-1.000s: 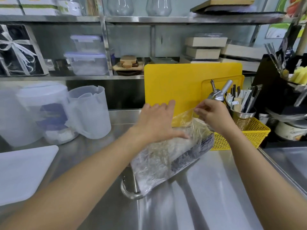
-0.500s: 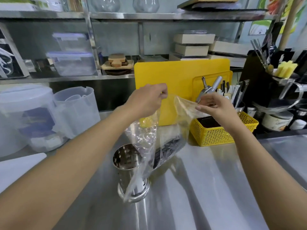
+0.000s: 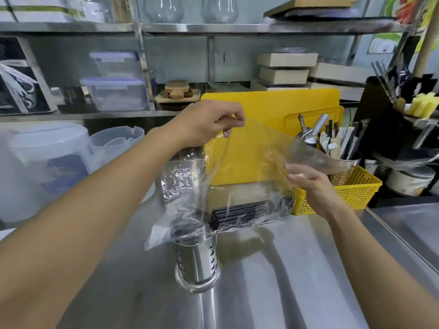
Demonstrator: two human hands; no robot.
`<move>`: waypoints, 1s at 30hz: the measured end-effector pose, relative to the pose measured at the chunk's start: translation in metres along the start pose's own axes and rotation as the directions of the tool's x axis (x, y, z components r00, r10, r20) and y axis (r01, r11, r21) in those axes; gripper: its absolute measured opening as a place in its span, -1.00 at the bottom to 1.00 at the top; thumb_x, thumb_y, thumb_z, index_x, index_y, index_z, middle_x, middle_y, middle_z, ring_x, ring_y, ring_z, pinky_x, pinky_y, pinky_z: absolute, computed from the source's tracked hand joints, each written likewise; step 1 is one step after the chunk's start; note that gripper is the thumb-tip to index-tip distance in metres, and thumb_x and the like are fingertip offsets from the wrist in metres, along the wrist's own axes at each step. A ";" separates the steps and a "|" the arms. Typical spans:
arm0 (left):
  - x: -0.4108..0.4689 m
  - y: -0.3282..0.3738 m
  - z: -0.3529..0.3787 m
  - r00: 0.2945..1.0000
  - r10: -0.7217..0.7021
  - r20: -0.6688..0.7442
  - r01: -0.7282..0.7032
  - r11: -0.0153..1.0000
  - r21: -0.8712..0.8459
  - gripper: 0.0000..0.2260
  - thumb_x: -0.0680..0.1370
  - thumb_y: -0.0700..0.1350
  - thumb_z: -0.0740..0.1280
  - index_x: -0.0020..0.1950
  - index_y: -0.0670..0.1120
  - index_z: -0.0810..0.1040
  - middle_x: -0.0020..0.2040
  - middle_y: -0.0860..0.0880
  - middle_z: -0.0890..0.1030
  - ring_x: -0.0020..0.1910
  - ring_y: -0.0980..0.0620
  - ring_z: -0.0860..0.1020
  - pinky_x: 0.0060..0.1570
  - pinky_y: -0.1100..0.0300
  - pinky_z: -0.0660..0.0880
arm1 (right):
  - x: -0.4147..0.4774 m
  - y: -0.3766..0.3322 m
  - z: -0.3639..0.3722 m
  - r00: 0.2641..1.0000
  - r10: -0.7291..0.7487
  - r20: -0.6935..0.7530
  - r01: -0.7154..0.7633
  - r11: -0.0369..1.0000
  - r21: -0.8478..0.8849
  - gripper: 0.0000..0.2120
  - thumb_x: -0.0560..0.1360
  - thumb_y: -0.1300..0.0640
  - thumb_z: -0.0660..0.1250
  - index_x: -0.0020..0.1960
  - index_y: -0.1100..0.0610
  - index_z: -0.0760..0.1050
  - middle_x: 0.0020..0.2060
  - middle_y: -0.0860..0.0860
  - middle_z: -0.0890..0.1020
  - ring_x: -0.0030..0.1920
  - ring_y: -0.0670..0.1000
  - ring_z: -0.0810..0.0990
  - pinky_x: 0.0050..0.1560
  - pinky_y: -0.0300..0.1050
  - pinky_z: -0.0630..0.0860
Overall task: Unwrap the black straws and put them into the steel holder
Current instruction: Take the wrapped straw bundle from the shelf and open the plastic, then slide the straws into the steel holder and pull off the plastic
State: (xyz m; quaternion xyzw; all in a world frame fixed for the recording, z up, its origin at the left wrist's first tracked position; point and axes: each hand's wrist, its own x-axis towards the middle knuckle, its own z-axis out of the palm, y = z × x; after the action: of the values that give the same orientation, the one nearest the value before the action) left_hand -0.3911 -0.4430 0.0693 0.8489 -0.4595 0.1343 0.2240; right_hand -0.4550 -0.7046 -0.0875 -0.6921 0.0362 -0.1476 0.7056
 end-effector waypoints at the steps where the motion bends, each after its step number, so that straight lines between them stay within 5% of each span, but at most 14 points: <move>1: 0.000 0.001 -0.002 1.000 -0.012 -0.010 0.013 0.998 0.054 -0.86 0.56 -0.04 0.23 0.01 -0.03 0.56 -0.22 0.00 0.57 -0.24 0.04 0.47 -0.14 0.08 0.43 | 0.000 0.000 0.002 1.000 -0.019 0.020 0.019 1.000 0.005 -0.87 0.33 0.17 0.40 -0.13 0.13 0.63 -0.10 0.07 0.65 0.00 0.06 0.56 0.07 -0.06 0.39; 4: -0.002 0.000 -0.004 0.993 -0.036 -0.110 0.057 0.979 0.195 -0.81 0.57 0.02 0.20 0.06 0.00 0.55 -0.13 -0.04 0.63 -0.14 -0.04 0.51 -0.09 0.05 0.43 | -0.002 -0.003 0.009 0.994 -0.078 0.076 0.069 0.991 0.111 -0.89 0.35 0.11 0.38 -0.32 0.13 0.60 -0.32 0.04 0.65 -0.25 0.03 0.59 -0.22 -0.12 0.51; 7: -0.002 -0.004 -0.006 0.975 -0.057 -0.214 0.134 0.921 0.365 -0.71 0.54 0.14 0.19 0.10 0.00 0.51 -0.10 -0.04 0.64 -0.06 -0.09 0.55 -0.10 0.08 0.35 | -0.001 -0.005 0.015 0.995 -0.095 -0.008 0.095 0.977 0.193 -0.77 0.49 0.25 0.26 -0.33 0.14 0.53 -0.44 -0.03 0.58 -0.37 -0.04 0.56 -0.34 -0.15 0.40; 10: -0.006 -0.011 -0.015 0.935 -0.163 -0.315 0.285 0.873 0.396 -0.53 0.44 0.30 0.21 0.18 0.00 0.45 0.00 -0.01 0.61 0.09 -0.07 0.50 0.14 -0.01 0.25 | 0.002 -0.006 0.015 0.992 -0.106 -0.063 0.118 0.966 0.231 -0.72 0.54 0.27 0.20 -0.31 0.12 0.52 -0.45 -0.06 0.58 -0.38 -0.06 0.54 -0.38 -0.19 0.36; 12: -0.013 -0.020 -0.018 0.859 -0.277 -0.429 0.402 0.886 0.232 -0.37 0.36 0.34 0.29 0.29 0.01 0.34 0.22 -0.05 0.48 0.25 -0.08 0.37 0.26 -0.06 0.17 | 0.001 -0.005 0.014 0.991 -0.092 -0.097 0.117 0.949 0.293 -0.72 0.54 0.27 0.20 -0.30 0.10 0.52 -0.45 -0.05 0.59 -0.39 -0.07 0.55 -0.40 -0.23 0.40; 14: -0.023 -0.034 -0.012 0.761 -0.442 -0.476 0.421 0.894 -0.157 -0.16 0.28 0.27 0.43 0.42 0.00 0.14 0.41 -0.09 0.26 0.37 -0.07 0.24 0.38 -0.08 0.16 | -0.001 -0.004 0.013 0.990 -0.080 -0.118 0.116 0.934 0.338 -0.74 0.54 0.28 0.18 -0.28 0.12 0.51 -0.47 -0.04 0.59 -0.41 -0.08 0.55 -0.45 -0.27 0.41; 16: -0.036 -0.048 -0.001 0.711 -0.623 -0.327 0.365 0.724 -0.585 0.03 0.19 0.18 0.53 0.46 0.03 -0.03 0.46 -0.11 0.16 0.41 -0.04 0.20 0.40 -0.05 0.19 | -0.003 -0.003 0.012 0.989 -0.069 -0.132 0.113 0.924 0.364 -0.78 0.55 0.29 0.17 -0.23 0.15 0.48 -0.48 -0.04 0.59 -0.42 -0.08 0.55 -0.46 -0.28 0.40; 18: -0.048 -0.058 0.009 0.728 -0.682 -0.076 0.411 0.522 -0.747 0.11 0.09 0.14 0.57 0.46 0.04 0.00 0.39 -0.15 0.32 0.35 -0.06 0.32 0.31 0.04 0.25 | -0.004 -0.004 0.012 0.989 -0.058 -0.138 0.108 0.916 0.387 -0.80 0.55 0.29 0.17 -0.21 0.17 0.47 -0.49 -0.03 0.59 -0.43 -0.07 0.56 -0.47 -0.29 0.40; 21: -0.057 -0.066 0.024 0.730 -0.683 0.029 0.461 0.460 -0.759 -0.26 0.30 -0.09 0.53 0.39 -0.05 0.24 0.10 -0.07 0.59 0.13 0.02 0.51 0.17 0.12 0.26 | -0.006 -0.008 0.014 0.989 -0.055 -0.134 0.104 0.913 0.394 -0.81 0.55 0.30 0.16 -0.19 0.20 0.48 -0.48 -0.01 0.58 -0.42 -0.08 0.56 -0.46 -0.30 0.45; 24: -0.062 -0.069 0.032 0.691 -0.719 -0.075 0.392 0.459 -0.797 -0.84 0.44 -0.27 0.39 -0.01 -0.11 0.55 -0.28 0.03 0.69 -0.20 0.12 0.64 -0.02 0.19 0.43 | -0.009 -0.016 0.015 0.991 -0.084 -0.108 0.119 0.918 0.377 -0.87 0.48 0.24 0.27 -0.23 0.18 0.51 -0.46 -0.01 0.58 -0.39 -0.07 0.56 -0.39 -0.28 0.47; 27: -0.070 -0.070 0.029 0.687 -0.718 -0.110 0.349 0.459 -0.817 -0.91 0.48 -0.23 0.36 -0.20 -0.07 0.57 -0.37 0.07 0.69 -0.29 0.13 0.65 -0.22 0.23 0.57 | -0.011 -0.027 0.018 0.989 -0.074 -0.128 0.117 0.923 0.366 -0.94 0.27 0.13 0.43 -0.31 0.12 0.58 -0.47 -0.02 0.60 -0.41 -0.06 0.58 -0.42 -0.29 0.49; 30: -0.069 -0.063 0.025 0.699 -0.697 -0.162 0.301 0.492 -0.817 -0.92 0.50 -0.22 0.34 -0.18 -0.09 0.54 -0.34 0.03 0.67 -0.35 0.16 0.64 -0.33 0.27 0.60 | -0.007 -0.037 0.014 0.978 -0.056 -0.203 0.131 0.917 0.377 -0.97 0.34 0.23 0.38 -0.24 0.19 0.54 -0.44 -0.01 0.60 -0.42 -0.06 0.58 -0.40 -0.28 0.53</move>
State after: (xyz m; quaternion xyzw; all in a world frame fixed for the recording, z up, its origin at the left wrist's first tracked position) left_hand -0.3751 -0.3759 0.0019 0.7182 -0.1242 0.0660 0.6814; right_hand -0.4638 -0.6891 -0.0520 -0.5225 0.0395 -0.2502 0.8142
